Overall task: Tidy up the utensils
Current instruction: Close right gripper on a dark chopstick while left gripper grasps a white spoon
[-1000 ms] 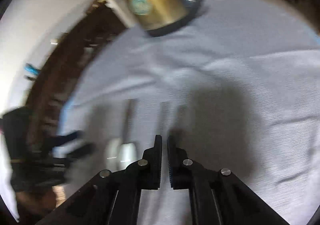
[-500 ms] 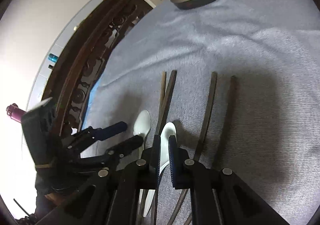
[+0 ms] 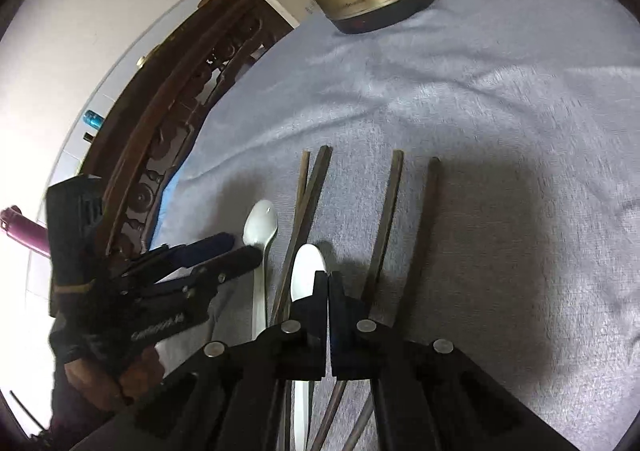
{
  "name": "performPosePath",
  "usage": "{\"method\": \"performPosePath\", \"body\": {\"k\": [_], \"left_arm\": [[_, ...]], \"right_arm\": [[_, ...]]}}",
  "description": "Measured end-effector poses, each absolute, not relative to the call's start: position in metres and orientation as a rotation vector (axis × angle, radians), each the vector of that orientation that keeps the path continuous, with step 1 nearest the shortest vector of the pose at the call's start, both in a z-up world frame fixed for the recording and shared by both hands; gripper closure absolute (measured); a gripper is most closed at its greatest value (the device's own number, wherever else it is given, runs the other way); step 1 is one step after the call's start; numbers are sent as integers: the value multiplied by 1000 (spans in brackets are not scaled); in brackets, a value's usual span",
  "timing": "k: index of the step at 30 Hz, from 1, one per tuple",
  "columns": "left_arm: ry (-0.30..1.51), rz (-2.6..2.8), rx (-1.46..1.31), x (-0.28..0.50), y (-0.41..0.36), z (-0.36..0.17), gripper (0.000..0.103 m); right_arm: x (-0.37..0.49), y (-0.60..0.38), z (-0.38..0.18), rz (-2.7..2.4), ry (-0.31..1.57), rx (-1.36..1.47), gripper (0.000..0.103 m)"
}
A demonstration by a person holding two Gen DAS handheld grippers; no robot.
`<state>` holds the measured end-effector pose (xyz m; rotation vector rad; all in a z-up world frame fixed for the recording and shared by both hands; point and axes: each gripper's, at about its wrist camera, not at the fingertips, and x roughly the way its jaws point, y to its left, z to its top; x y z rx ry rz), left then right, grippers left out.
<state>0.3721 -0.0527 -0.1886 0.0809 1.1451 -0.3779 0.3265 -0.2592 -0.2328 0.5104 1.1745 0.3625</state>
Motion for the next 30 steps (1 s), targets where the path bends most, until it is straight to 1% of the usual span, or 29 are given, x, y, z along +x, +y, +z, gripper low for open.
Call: {"method": "performPosePath", "body": {"k": [1, 2, 7, 12, 13, 14, 15, 16, 17, 19, 21, 23, 24, 25, 27, 30], "left_arm": [[1149, -394, 57, 372, -51, -189, 91], [1154, -407, 34, 371, -48, -190, 94], [1142, -392, 83, 360, -39, -187, 96], [1151, -368, 136, 360, -34, -181, 96], [1152, -360, 136, 364, -38, -181, 92], [1149, -355, 130, 367, -39, -179, 77], [1142, -353, 122, 368, -39, -177, 59], [1127, -344, 115, 370, -40, -174, 51], [1110, -335, 117, 373, -41, -172, 45], [1102, -340, 140, 377, -49, -172, 45], [1120, -343, 188, 382, -57, -179, 45], [1162, -337, 208, 389, -60, -193, 44], [1129, -350, 203, 390, -60, -192, 50], [1126, -359, 204, 392, -61, -192, 52], [1108, -359, 206, 392, -59, -189, 71], [1113, -364, 188, 391, -55, -186, 71]], "right_arm": [[326, -261, -232, 388, 1175, 534, 98], [325, -264, -230, 394, 1166, 545, 98], [324, -280, -225, 336, 1123, 560, 98], [329, -299, -218, 183, 1092, 487, 97], [333, -300, -218, 161, 1103, 467, 97], [336, -301, -219, 149, 1111, 454, 97], [340, -299, -219, 135, 1124, 436, 97], [346, -295, -222, 117, 1147, 406, 96], [350, -292, -223, 103, 1163, 384, 89], [360, -285, -229, 92, 1196, 346, 83], [364, -280, -229, 76, 1191, 298, 82], [369, -273, -230, 58, 1197, 249, 84], [370, -269, -230, 49, 1207, 197, 85], [372, -266, -229, 45, 1214, 152, 91], [373, -257, -229, 33, 1221, 55, 93], [371, -253, -229, 30, 1209, 16, 95]]}}
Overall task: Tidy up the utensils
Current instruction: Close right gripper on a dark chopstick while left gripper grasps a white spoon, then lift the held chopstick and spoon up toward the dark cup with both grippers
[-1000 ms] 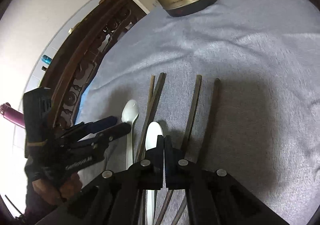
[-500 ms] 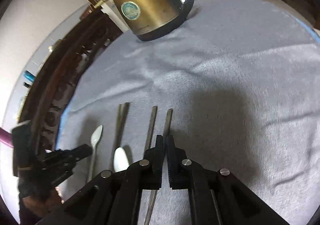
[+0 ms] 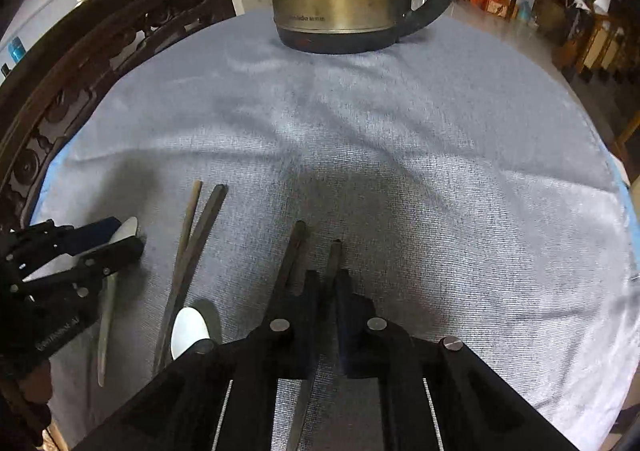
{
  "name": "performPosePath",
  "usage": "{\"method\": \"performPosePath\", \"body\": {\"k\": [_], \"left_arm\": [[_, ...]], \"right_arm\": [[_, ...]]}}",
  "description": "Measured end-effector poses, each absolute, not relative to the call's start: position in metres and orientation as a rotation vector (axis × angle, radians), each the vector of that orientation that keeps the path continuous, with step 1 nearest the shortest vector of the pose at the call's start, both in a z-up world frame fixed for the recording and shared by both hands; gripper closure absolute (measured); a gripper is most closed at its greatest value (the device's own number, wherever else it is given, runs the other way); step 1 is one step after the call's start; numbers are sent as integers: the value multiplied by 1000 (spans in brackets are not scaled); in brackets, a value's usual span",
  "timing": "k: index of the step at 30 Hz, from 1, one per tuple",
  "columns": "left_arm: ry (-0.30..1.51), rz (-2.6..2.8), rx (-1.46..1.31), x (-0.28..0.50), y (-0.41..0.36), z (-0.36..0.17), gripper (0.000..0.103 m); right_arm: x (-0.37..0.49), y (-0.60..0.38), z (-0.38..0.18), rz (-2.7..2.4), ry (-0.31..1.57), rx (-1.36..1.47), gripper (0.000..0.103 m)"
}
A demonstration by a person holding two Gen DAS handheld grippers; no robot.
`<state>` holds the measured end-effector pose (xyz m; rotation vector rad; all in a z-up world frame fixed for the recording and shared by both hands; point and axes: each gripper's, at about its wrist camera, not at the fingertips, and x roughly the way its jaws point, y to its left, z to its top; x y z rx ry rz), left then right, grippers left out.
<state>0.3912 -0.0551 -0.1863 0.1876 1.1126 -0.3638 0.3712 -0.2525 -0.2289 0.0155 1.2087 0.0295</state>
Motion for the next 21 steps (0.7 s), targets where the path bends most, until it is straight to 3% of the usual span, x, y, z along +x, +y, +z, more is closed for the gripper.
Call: {"method": "performPosePath", "body": {"k": [6, 21], "left_arm": [[1063, -321, 91, 366, -24, -166, 71], [769, -101, -169, 244, 63, -89, 71]], "right_arm": [[347, -274, -220, 45, 1146, 164, 96], [194, -308, -117, -57, 715, 393, 97]]}}
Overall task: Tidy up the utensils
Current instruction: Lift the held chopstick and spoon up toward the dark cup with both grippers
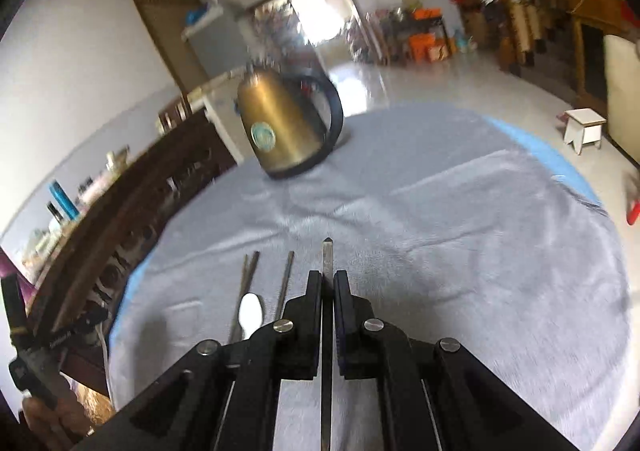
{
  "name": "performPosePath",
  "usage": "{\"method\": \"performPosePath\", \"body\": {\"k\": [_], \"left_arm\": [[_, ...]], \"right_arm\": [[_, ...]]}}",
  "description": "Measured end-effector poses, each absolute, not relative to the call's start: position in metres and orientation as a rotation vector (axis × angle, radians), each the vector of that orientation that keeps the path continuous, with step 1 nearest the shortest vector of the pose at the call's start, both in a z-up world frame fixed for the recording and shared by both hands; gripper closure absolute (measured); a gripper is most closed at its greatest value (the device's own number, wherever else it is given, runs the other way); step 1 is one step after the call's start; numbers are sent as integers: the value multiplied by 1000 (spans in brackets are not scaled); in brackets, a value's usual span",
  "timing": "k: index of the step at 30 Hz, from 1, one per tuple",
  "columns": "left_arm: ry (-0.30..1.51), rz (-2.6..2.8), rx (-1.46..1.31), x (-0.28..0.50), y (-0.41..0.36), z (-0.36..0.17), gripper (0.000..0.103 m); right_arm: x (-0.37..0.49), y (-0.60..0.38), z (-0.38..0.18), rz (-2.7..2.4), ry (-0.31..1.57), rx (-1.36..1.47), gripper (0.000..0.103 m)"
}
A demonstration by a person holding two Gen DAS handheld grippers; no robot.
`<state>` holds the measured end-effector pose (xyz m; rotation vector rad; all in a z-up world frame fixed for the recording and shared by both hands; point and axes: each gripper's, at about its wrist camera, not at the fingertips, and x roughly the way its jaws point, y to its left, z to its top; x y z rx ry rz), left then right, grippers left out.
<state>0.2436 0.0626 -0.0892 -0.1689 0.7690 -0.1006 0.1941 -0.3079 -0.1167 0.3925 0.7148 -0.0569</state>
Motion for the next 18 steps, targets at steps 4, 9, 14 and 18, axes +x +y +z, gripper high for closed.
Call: {"method": "performPosePath", "body": {"k": [4, 9, 14, 18], "left_arm": [[675, -84, -203, 196, 61, -69, 71], [549, -103, -242, 150, 52, -51, 71], [407, -169, -305, 113, 43, -29, 71], [302, -213, -357, 96, 37, -25, 71]], "right_arm": [[155, -306, -93, -72, 621, 405, 97], [112, -297, -57, -75, 498, 383, 97], [84, -287, -25, -47, 382, 401, 97], [64, -277, -3, -29, 265, 419, 97]]}}
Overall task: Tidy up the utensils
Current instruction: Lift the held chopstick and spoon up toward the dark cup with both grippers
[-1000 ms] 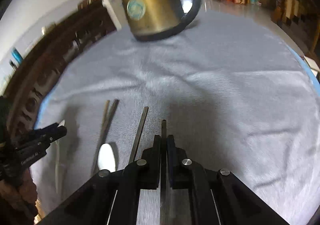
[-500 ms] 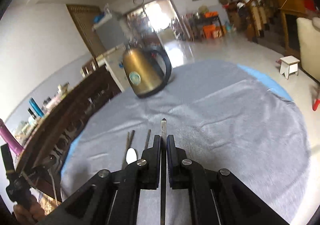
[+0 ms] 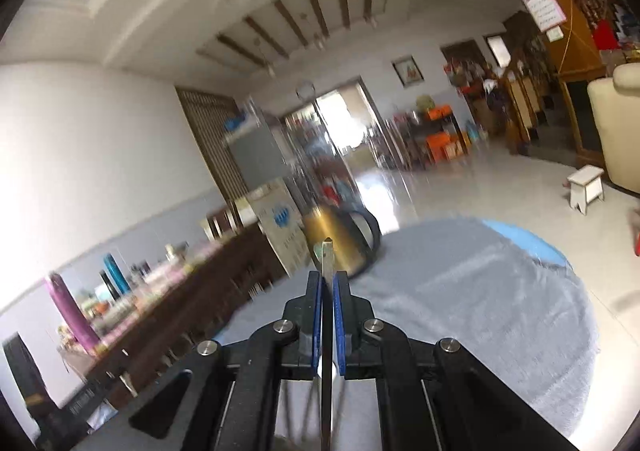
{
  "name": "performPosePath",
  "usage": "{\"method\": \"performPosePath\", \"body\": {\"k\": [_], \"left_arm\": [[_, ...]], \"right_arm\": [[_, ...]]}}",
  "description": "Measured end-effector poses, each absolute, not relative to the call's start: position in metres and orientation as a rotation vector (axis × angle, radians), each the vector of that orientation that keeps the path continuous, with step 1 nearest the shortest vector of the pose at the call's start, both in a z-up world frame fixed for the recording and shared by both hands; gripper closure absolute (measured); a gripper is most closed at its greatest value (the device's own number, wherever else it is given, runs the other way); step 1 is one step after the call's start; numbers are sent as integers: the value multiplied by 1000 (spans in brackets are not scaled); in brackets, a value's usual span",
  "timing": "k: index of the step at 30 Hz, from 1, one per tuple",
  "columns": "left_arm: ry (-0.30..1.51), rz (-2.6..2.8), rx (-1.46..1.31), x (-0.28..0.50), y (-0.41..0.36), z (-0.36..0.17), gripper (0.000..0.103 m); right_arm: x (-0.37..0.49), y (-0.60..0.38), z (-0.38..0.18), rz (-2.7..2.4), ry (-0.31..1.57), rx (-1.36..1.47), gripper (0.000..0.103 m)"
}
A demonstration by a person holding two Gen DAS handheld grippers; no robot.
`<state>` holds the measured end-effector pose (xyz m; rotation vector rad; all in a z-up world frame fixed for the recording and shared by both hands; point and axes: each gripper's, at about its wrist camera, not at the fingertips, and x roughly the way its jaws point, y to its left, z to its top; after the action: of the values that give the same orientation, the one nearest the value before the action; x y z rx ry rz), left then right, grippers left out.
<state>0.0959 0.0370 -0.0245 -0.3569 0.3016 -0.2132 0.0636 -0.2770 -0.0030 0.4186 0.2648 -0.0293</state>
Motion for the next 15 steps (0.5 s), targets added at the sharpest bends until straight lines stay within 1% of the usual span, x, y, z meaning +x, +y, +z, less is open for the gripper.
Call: {"method": "performPosePath", "body": {"k": [5, 11, 15], "left_arm": [[254, -227, -389, 92, 29, -32, 71], [186, -220, -377, 90, 12, -45, 71], [138, -202, -315, 86, -3, -52, 71]], "right_arm": [[43, -258, 18, -16, 100, 433, 96], [46, -229, 22, -37, 24, 414, 96], [49, -202, 14, -71, 10, 336, 96]]}}
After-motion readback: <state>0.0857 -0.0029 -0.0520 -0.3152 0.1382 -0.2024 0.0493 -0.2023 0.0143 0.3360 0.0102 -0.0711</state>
